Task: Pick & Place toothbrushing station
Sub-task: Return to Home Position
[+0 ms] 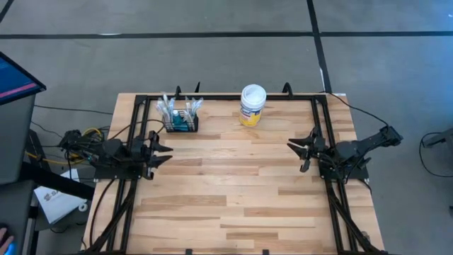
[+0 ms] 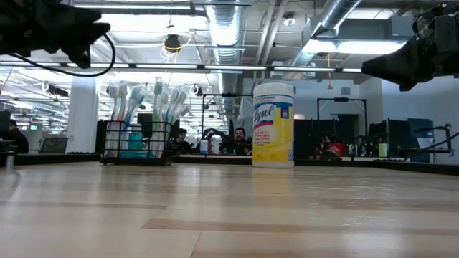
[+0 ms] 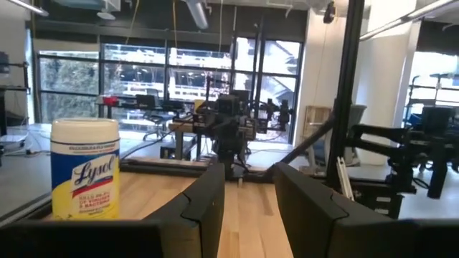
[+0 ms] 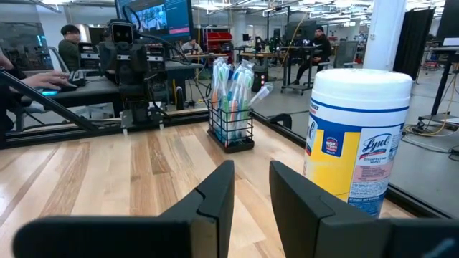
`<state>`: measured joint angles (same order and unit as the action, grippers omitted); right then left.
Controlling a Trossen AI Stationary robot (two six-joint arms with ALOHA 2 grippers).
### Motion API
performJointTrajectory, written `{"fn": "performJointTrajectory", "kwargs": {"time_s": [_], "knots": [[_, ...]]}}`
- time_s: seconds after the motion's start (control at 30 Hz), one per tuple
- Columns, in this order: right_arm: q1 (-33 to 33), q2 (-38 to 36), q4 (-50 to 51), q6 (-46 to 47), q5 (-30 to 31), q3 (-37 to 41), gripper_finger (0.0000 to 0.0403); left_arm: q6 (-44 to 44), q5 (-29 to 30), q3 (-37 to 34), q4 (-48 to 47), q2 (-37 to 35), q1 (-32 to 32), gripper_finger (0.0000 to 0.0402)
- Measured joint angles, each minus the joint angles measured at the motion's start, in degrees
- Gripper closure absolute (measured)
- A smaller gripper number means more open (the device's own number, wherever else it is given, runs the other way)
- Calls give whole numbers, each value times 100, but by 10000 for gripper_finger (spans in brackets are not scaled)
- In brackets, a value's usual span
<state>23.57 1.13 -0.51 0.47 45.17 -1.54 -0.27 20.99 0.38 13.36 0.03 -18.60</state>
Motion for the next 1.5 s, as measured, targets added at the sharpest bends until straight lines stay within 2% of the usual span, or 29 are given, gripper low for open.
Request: {"fn": "performJointTrajectory", "kwargs": {"time_s": [0.17,0.5,1.0,1.33,1.5], "knots": [[0,-2,-2,0,-2,0,321,0,0,0,32,0,230,284],[0,-2,0,0,0,0,321,0,2,0,62,-2,1304,284],[0,0,-2,0,2,0,321,-2,-1,0,90,-4,1334,284],[0,0,-2,0,2,0,321,-350,-6,0,27,-4,1334,284],[0,0,0,0,2,0,321,-756,-328,0,-393,-4,1334,284]]}}
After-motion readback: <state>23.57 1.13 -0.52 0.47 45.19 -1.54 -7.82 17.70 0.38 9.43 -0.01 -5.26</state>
